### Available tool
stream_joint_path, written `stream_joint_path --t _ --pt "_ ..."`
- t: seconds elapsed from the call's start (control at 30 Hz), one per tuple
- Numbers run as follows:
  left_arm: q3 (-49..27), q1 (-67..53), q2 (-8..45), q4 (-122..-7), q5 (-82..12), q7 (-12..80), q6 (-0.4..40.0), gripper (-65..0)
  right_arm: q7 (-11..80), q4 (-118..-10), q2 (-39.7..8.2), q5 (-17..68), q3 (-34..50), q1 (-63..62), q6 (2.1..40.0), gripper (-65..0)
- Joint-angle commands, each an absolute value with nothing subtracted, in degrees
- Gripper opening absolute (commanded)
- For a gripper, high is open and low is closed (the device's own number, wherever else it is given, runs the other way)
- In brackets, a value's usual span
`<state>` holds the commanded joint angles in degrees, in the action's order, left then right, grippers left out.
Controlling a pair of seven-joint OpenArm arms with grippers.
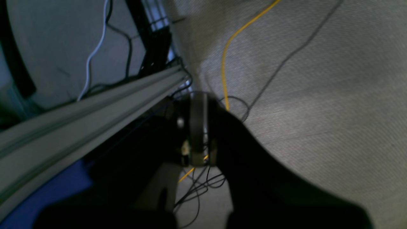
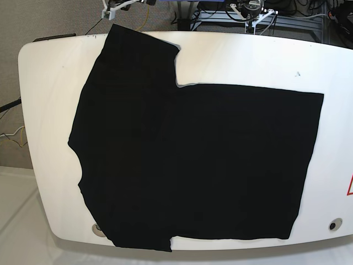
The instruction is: Fold the T-shirt properly
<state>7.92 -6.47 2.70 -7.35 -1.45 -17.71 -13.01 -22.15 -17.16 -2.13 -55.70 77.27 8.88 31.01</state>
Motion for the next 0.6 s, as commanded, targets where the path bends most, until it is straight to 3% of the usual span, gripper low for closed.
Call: stream_joint_path --t 0.13,0.6 --pt "8.31 -6.54 2.9 -7.78 -1.49 -18.02 -12.53 -65.0 -22.28 -18.38 -1.54 -55.6 77.74 8.45 32.43 -63.1" --pt "9.14 -6.9 3.03 -10.38 -1.19 -18.12 -12.8 -65.0 -21.53 -20.24 -0.37 -56.85 76.47 10.66 31.97 -63.8"
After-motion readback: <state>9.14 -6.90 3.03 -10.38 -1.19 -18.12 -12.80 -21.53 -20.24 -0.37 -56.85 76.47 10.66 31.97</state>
